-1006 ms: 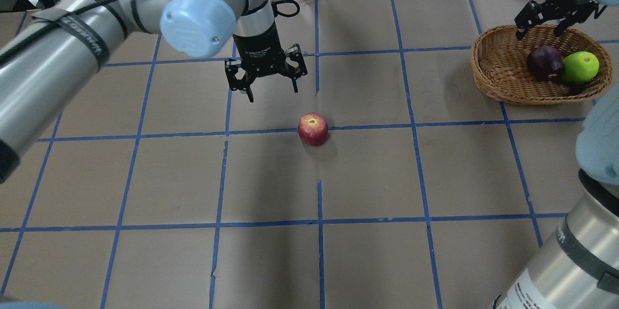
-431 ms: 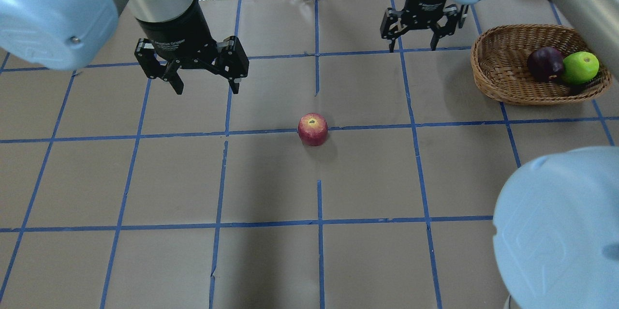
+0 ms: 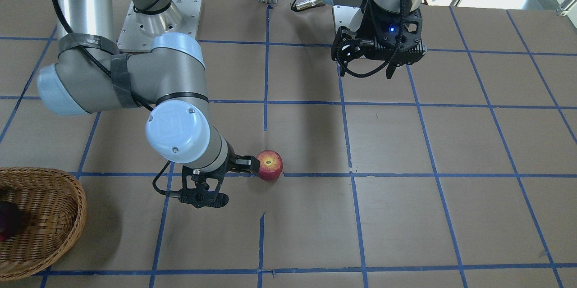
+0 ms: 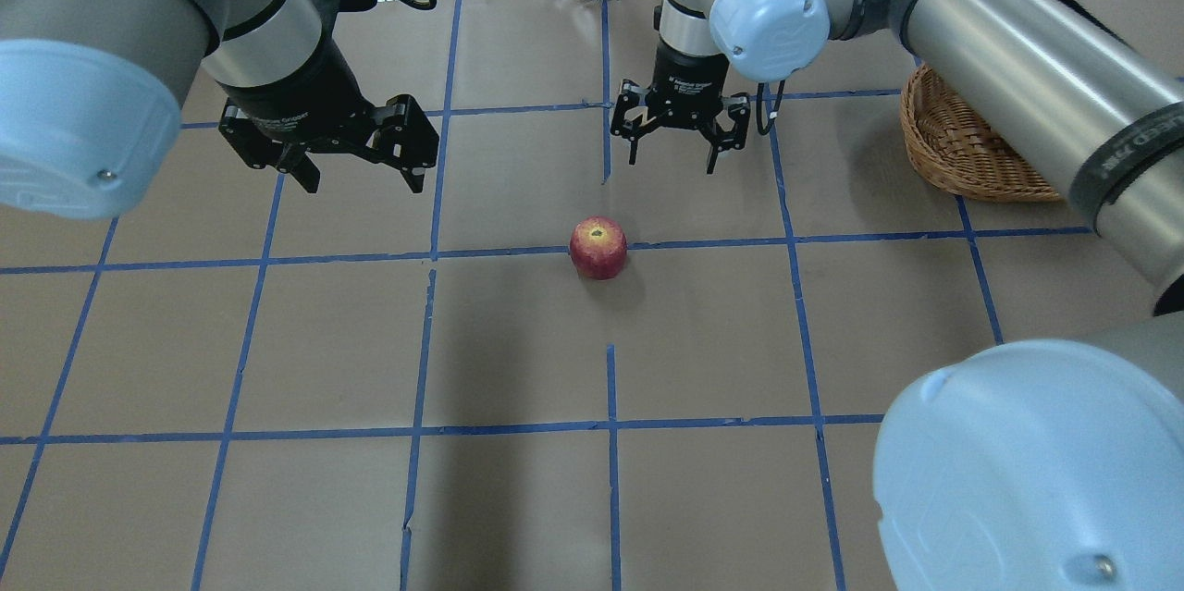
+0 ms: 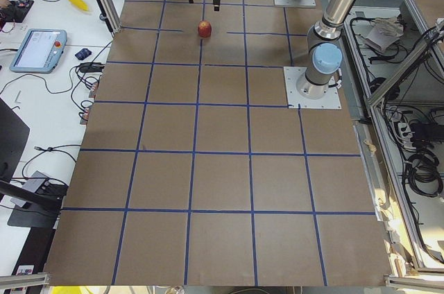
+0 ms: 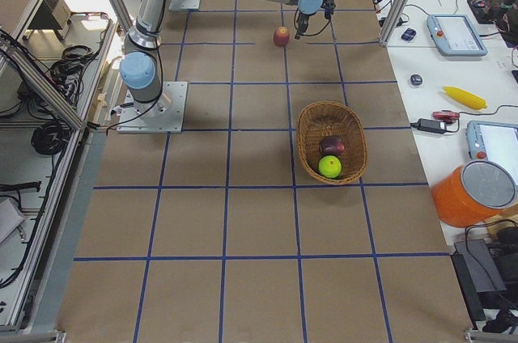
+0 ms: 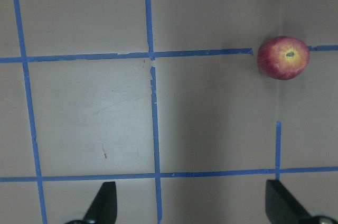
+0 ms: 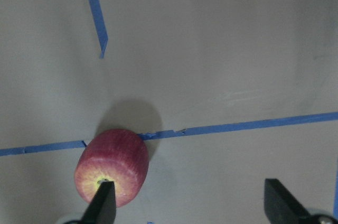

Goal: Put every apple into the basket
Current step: 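Lower the right gripper onto the red apple and close it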

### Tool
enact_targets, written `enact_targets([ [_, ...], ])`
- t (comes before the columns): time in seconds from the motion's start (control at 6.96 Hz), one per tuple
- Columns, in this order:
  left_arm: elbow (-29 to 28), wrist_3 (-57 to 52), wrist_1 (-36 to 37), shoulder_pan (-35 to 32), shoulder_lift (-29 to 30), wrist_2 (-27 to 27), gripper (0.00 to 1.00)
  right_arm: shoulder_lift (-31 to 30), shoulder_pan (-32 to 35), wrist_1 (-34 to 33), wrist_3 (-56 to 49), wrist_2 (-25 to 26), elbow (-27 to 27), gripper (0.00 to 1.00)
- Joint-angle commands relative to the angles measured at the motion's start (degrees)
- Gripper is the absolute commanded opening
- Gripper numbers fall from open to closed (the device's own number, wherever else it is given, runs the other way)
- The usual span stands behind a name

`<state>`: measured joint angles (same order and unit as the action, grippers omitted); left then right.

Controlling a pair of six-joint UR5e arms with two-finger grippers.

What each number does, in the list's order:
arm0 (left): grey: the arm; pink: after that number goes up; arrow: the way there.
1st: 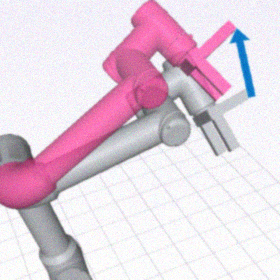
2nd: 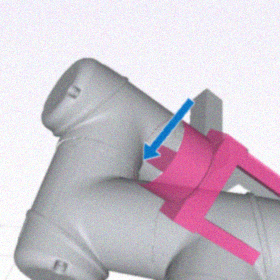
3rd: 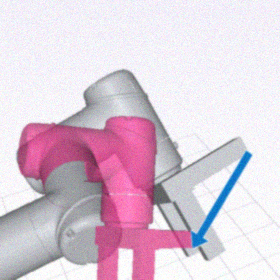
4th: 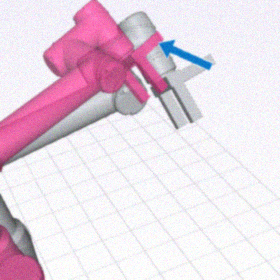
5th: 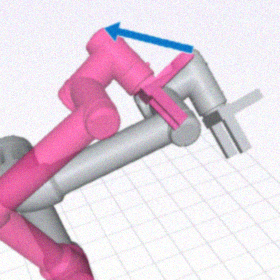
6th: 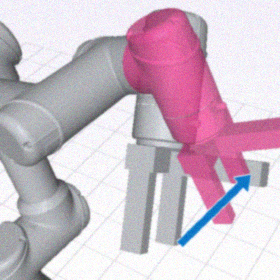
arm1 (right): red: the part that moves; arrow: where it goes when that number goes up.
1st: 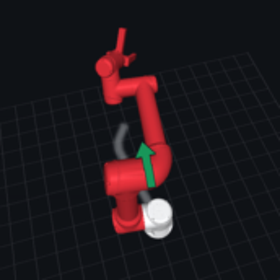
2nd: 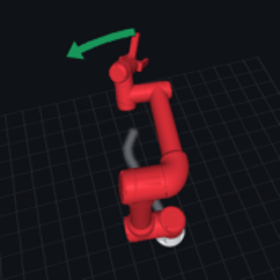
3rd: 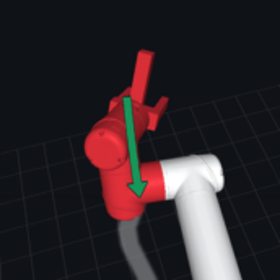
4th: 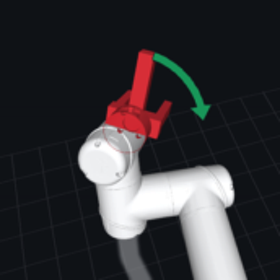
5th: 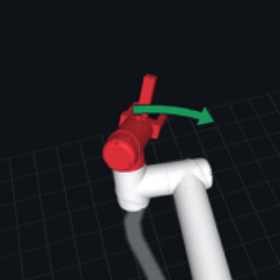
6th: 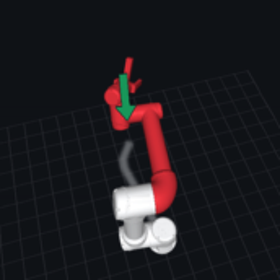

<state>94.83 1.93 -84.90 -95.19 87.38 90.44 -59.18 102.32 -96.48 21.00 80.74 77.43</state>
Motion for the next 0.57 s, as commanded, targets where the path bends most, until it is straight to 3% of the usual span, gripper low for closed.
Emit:
enact_targets([
  [0.0,2.47,-0.79,5.54,0.7,-0.9,0.26,1.0,3.18,4.44,-3.51,6.49,-1.19,0.79,1.0],
  [0.29,-3.91,-0.79,-4.26,2.54,1.46,0.18,1.0,6.35,6.92,-5.74,9.06,-1.02,0.88,1.0],
  [0.43,-4.74,-0.79,-4.66,2.46,2.08,0.0,1.0,6.8,6.93,-5.74,9.15,-1.02,0.96,1.0],
])
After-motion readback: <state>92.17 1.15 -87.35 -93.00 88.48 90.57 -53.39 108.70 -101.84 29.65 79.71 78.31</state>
